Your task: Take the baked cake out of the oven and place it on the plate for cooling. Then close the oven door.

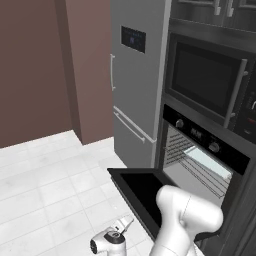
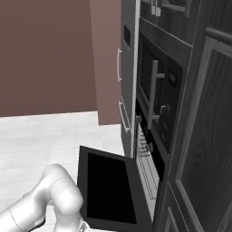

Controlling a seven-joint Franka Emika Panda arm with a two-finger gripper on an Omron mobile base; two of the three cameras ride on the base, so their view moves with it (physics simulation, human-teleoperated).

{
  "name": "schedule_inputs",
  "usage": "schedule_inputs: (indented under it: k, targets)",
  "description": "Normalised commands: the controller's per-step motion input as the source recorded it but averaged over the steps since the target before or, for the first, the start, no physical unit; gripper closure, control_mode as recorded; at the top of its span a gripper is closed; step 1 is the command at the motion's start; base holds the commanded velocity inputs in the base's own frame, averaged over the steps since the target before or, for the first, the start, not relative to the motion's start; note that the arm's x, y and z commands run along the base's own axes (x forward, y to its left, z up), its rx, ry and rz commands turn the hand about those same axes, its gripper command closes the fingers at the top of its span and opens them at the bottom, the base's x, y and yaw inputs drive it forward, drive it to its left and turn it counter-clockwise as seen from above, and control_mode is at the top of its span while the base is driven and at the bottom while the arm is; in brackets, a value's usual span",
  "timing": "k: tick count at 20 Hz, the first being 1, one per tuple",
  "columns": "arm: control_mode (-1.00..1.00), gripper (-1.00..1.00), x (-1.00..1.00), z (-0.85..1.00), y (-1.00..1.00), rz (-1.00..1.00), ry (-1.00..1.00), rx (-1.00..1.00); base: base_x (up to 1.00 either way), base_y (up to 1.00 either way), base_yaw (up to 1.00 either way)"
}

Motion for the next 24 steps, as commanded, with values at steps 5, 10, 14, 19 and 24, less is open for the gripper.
schedule_inputs:
  k: [5,10,14,19,24]
  targets:
    - [-1.00,-1.00,0.38,-0.49,0.25,-0.15,-0.06,-0.22,0.00,0.00,0.00]
    - [-1.00,-1.00,0.42,-0.52,0.19,-0.19,-0.07,-0.23,0.00,0.00,0.00]
    - [-1.00,-1.00,0.42,-0.50,0.16,-0.20,-0.08,-0.24,0.00,0.00,0.00]
    - [-1.00,-1.00,0.40,-0.51,0.22,-0.21,-0.08,-0.26,0.00,0.00,0.00]
    - [-1.00,-1.00,0.42,-0.52,0.27,-0.21,-0.07,-0.27,0.00,0.00,0.00]
